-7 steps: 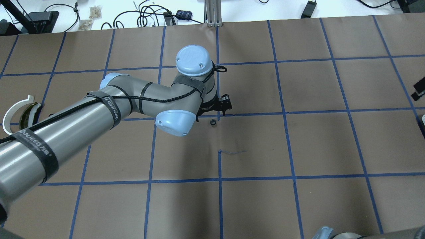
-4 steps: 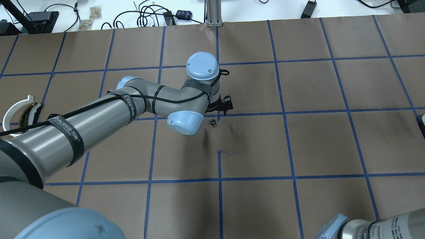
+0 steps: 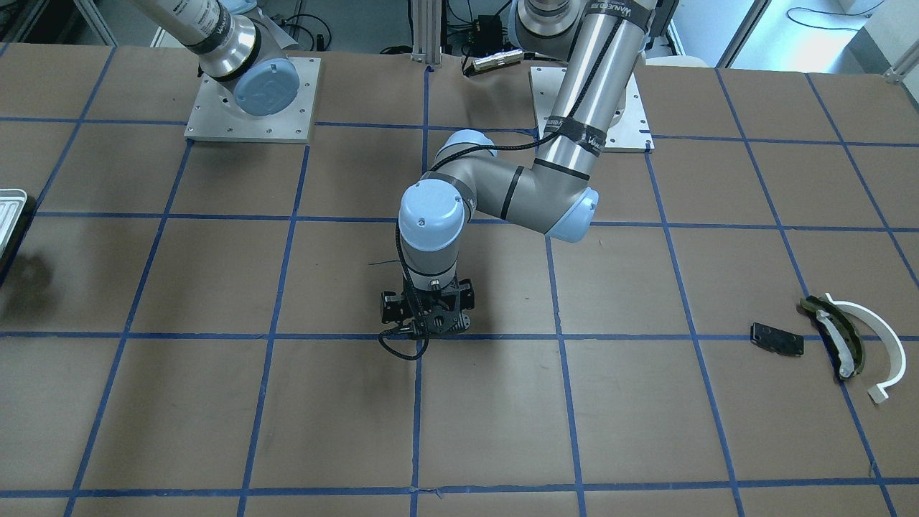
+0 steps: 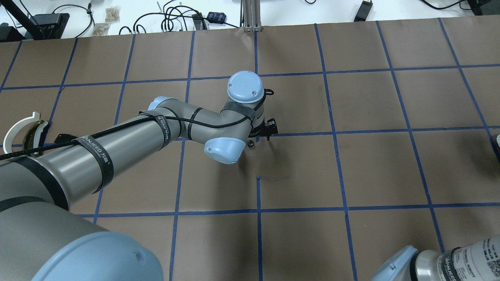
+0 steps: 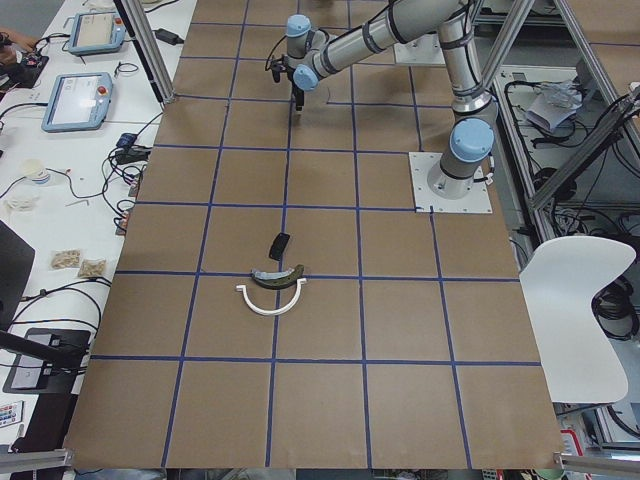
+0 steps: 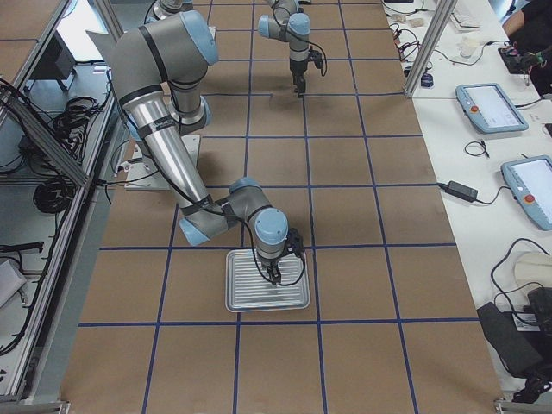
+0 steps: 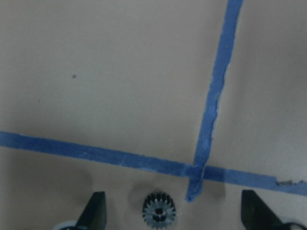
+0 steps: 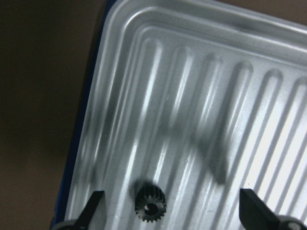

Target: Place bearing gear from tray to pile

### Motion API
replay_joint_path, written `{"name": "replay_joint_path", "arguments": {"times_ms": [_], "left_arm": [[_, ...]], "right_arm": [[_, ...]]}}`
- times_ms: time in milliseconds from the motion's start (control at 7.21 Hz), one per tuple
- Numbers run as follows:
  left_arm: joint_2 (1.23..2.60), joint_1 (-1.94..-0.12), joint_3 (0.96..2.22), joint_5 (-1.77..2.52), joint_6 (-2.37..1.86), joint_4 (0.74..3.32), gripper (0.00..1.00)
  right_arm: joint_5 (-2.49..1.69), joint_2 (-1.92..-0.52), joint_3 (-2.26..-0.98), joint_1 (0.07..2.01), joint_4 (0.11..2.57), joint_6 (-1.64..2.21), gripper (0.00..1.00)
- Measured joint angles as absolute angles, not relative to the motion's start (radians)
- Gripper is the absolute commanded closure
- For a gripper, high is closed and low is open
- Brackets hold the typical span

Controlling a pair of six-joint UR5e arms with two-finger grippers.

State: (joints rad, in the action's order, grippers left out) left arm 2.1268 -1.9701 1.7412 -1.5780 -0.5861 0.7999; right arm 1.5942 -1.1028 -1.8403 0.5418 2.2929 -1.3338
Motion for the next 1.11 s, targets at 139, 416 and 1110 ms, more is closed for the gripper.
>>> {"name": "replay_joint_path", "arguments": {"times_ms": [139, 416, 1110], "left_arm": [[2.124, -1.973, 1.742, -1.58, -0.586, 0.805, 0.31], [2.124, -1.976, 1.743, -1.583, -0.588, 0.809, 0.53], [2.126, -1.978, 1.745, -1.583, -0.596, 0.809, 1.0]], "right_arm": [[1.595, -1.098, -1.845, 0.539, 2.298, -1.332, 0.36], [1.599, -1.101, -1.857, 0.537, 2.3, -1.299, 0.75], [1.612, -1.123, -1.855, 0.538, 2.295, -1.277, 0.94]]}}
